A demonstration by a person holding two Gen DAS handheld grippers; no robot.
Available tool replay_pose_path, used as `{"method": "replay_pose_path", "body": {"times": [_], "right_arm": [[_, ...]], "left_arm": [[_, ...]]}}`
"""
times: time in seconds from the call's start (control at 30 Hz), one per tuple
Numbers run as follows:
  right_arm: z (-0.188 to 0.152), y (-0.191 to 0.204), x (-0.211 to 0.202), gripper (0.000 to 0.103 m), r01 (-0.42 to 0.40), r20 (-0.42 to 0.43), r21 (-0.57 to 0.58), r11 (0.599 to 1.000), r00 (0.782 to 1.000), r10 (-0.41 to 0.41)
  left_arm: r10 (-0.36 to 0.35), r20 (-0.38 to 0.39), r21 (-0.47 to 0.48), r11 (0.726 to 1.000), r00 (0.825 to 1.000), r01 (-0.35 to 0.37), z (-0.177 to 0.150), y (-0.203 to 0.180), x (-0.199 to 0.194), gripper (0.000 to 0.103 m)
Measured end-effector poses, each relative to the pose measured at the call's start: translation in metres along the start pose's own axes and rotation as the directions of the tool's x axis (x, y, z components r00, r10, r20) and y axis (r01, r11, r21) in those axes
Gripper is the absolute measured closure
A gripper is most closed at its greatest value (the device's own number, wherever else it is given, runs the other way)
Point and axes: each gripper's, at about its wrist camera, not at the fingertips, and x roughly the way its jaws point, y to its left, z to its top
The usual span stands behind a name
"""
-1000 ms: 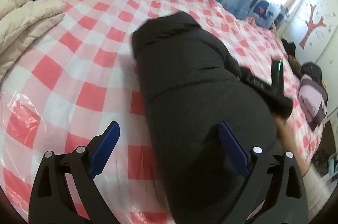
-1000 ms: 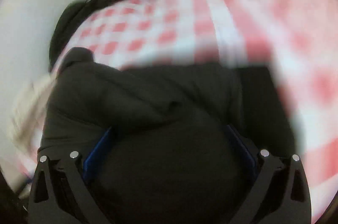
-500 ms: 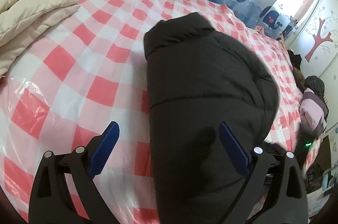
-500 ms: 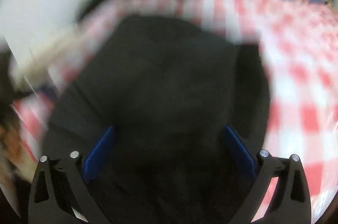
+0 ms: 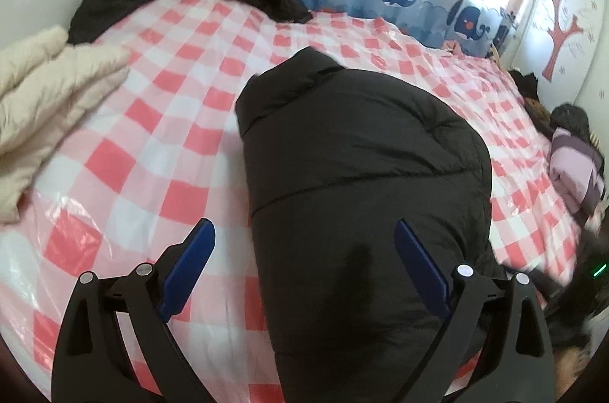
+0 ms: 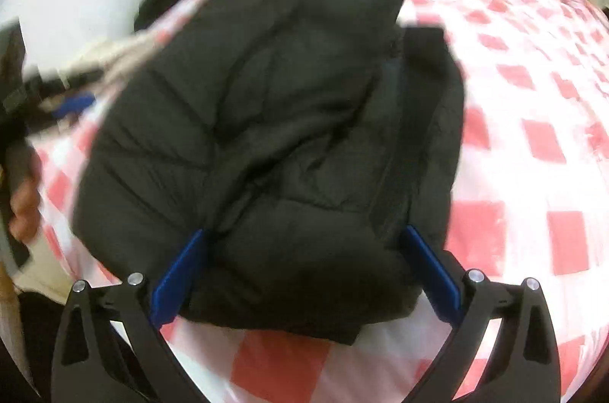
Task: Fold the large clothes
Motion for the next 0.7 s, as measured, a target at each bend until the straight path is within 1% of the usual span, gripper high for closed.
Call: {"method": "replay_pose_path", "body": {"times": [0.07, 0.13, 0.17, 0.23, 0.3, 0.33, 0.37, 0.4, 0.43, 0.47, 0.5, 0.53, 0.57, 0.63, 0.7], "right_arm": [[0.017, 0.006, -0.019, 0.006, -0.012, 0.083, -0.003, 1.0, 0.996, 0.012], [0.048, 0.013, -0.026, 0.006, -0.011, 0.138, -0.034, 0.999, 0.99, 0.016], [0.06, 0.016, -0.025, 0.006, -0.008, 0.151, -0.04, 0.999, 0.988, 0.014], [0.093, 0.02, -0.017, 0.006, 0.018, 0.174, -0.032, 0.999, 0.985, -0.012], [0.117, 0.011, -0.007, 0.006, 0.022, 0.181, -0.013, 1.0, 0.983, -0.02], [0.132, 0.008, 0.009, 0.006, 0.039, 0.175, 0.011, 0.999, 0.984, -0.04], [0.136, 0.002, 0.017, 0.006, 0.04, 0.149, 0.034, 0.999, 0.988, -0.045], [0.134, -0.009, 0.019, 0.006, 0.039, 0.112, 0.059, 0.997, 0.993, -0.046], [0.133, -0.01, 0.031, 0.006, 0.046, 0.069, 0.084, 0.995, 0.996, -0.052], [0.132, -0.018, 0.057, 0.006, 0.052, 0.003, 0.11, 0.993, 0.999, -0.052], [0.127, -0.026, 0.083, 0.006, 0.008, -0.063, 0.145, 0.989, 0.998, 0.001], [0.12, -0.034, 0.098, 0.006, -0.034, -0.088, 0.197, 0.98, 0.995, 0.052], [0.119, -0.04, 0.102, 0.006, -0.041, -0.082, 0.213, 0.976, 0.995, 0.06], [0.118, -0.041, 0.097, 0.006, -0.031, -0.09, 0.209, 0.977, 0.995, 0.05], [0.117, -0.037, 0.082, 0.006, -0.022, -0.077, 0.193, 0.981, 0.996, 0.037]], "left_arm": [[0.03, 0.007, 0.044, 0.999, 1.0, -0.03, -0.001, -0.009, 0.0, 0.012], [0.044, 0.009, 0.063, 0.997, 0.999, -0.044, 0.0, -0.014, 0.001, 0.012], [0.045, 0.009, 0.069, 0.997, 0.999, -0.045, 0.0, -0.016, 0.001, 0.012], [0.047, 0.012, 0.077, 0.996, 0.999, -0.048, 0.001, -0.021, 0.0, 0.012], [0.056, 0.016, 0.083, 0.995, 0.998, -0.057, 0.002, -0.024, -0.001, 0.012], [0.063, 0.016, 0.084, 0.994, 0.998, -0.065, 0.002, -0.024, -0.001, 0.012], [0.068, 0.015, 0.083, 0.994, 0.998, -0.069, 0.002, -0.025, 0.0, 0.012], [0.075, 0.012, 0.081, 0.994, 0.997, -0.076, 0.002, -0.025, 0.0, 0.012], [0.081, 0.009, 0.082, 0.993, 0.997, -0.081, 0.002, -0.024, 0.001, 0.012], [0.087, 0.006, 0.086, 0.993, 0.996, -0.087, 0.002, -0.024, 0.001, 0.012], [0.092, 0.005, 0.089, 0.992, 0.996, -0.092, 0.002, -0.025, 0.001, 0.012], [0.098, 0.007, 0.093, 0.991, 0.995, -0.098, 0.001, -0.025, 0.0, 0.012], [0.103, 0.009, 0.098, 0.99, 0.995, -0.103, 0.001, -0.025, 0.0, 0.012], [0.109, 0.014, 0.109, 0.988, 0.994, -0.11, 0.0, -0.027, -0.004, 0.012], [0.108, 0.023, 0.12, 0.987, 0.994, -0.11, -0.001, -0.028, -0.009, 0.012]]}}
